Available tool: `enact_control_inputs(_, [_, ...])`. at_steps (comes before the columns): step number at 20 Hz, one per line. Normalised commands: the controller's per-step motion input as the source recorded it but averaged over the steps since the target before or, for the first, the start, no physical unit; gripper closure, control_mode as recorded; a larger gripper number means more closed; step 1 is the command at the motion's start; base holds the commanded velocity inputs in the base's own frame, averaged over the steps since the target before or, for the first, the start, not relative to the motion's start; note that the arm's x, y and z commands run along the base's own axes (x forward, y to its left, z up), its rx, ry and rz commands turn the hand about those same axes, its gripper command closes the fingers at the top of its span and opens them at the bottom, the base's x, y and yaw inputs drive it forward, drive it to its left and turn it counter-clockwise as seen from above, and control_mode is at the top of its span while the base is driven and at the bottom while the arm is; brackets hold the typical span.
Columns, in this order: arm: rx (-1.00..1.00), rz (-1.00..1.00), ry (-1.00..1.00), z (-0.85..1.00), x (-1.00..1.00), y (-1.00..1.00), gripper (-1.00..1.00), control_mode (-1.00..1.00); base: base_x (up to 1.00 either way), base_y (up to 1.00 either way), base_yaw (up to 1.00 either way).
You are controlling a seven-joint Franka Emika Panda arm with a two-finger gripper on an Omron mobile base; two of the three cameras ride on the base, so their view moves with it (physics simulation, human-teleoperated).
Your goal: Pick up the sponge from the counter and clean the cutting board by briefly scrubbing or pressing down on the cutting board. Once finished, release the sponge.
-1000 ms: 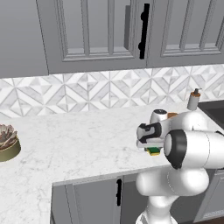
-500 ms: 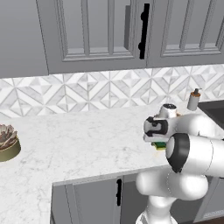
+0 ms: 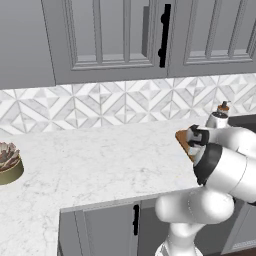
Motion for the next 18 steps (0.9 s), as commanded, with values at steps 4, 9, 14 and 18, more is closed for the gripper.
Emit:
enact_control_inputs(4, [-0.03,-0.05,0.00,-0.03,0.24,-0.33,1.00,-1.00,0.00,0.00,0.00])
enact_control_inputs(9, [-0.02,-0.01,0.00,-0.05,0.29,0.11,1.00,-1.00,0.00,0.00,0.00])
enact_control_inputs(14, [-0.04,0.00,0.00,-0.09,0.23,0.30,1.00,-1.00,0.00,0.00,0.00])
enact_control_inputs(18, [-0.07,0.00,0.06,-0.11,0.03,0.19,1.00,-1.00,0.00,0.00,0.00])
